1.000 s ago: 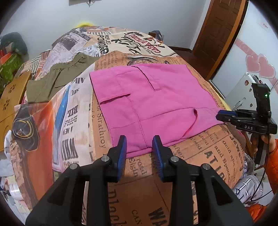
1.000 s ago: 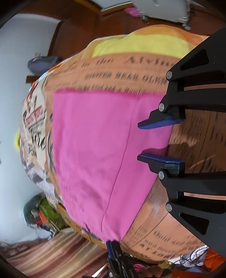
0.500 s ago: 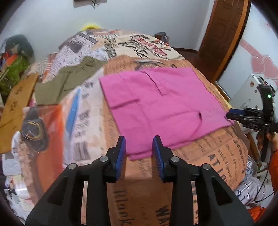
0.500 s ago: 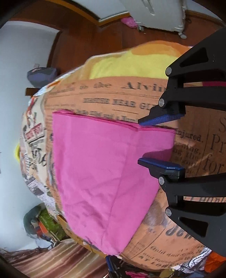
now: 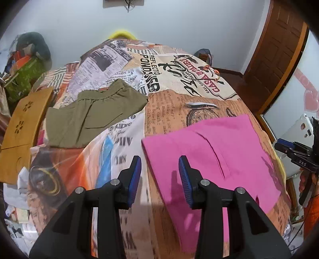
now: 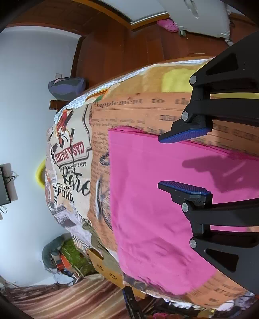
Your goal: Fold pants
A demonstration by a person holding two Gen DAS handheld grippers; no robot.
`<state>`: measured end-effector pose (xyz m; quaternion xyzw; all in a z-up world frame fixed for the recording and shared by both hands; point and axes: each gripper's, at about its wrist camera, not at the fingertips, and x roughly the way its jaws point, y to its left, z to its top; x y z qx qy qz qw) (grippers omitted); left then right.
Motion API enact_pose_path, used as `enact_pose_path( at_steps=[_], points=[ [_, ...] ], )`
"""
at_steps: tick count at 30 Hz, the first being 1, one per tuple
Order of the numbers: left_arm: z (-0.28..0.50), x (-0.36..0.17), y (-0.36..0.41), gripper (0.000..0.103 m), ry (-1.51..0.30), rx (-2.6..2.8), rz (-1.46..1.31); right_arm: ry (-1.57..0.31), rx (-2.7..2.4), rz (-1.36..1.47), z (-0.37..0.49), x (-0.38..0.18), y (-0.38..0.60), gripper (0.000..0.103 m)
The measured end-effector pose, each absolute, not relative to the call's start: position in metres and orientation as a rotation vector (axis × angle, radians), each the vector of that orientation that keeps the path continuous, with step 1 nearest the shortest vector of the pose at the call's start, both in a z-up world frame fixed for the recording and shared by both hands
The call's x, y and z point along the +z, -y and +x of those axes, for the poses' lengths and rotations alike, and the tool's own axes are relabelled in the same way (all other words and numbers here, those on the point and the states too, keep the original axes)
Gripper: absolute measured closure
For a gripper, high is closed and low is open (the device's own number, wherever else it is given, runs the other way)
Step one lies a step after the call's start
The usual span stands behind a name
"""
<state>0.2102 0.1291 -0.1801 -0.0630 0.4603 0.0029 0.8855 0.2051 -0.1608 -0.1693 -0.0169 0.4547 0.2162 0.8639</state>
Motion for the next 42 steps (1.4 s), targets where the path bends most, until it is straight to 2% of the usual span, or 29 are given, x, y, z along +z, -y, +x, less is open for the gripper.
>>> enact_pose_path(
  at_steps=[18,20,21,22,23,24,34,42],
  points=[
    [0.265,-0.239,-0.140,0.064,-1.062,-0.038,-0.217,-1.016,0.420,-0.026,0.312,-0.227,0.151,0.067],
    [0.265,-0.238,-0.139,0.071,-1.050,-0.040,-0.221,-1.018,0.434,-0.021,0.315,-0.231,0.148,0.067],
    [0.265,-0.238,-0.138,0.084,-1.047,-0.043,-0.220,-1.006,0.436,-0.031,0.315,-0.231,0.146,0.068],
    [0.264,-0.237,-0.135,0.096,-1.047,-0.044,-0.213,-0.991,0.439,-0.053,0.314,-0.230,0.143,0.077],
    [0.264,-0.236,-0.134,0.098,-1.045,-0.032,-0.198,-0.981,0.440,-0.078,0.313,-0.230,0.140,0.083],
    [0.263,-0.235,-0.131,0.099,-1.037,-0.014,-0.172,-0.975,0.437,-0.098,0.313,-0.231,0.137,0.095],
    [0.253,-0.232,-0.143,0.100,-1.010,0.035,-0.179,-0.951,0.433,-0.194,0.318,-0.237,0.131,0.099],
    [0.248,-0.237,-0.144,0.096,-1.045,0.056,-0.168,-1.001,0.410,-0.203,0.324,-0.234,0.124,0.096]
  ],
)
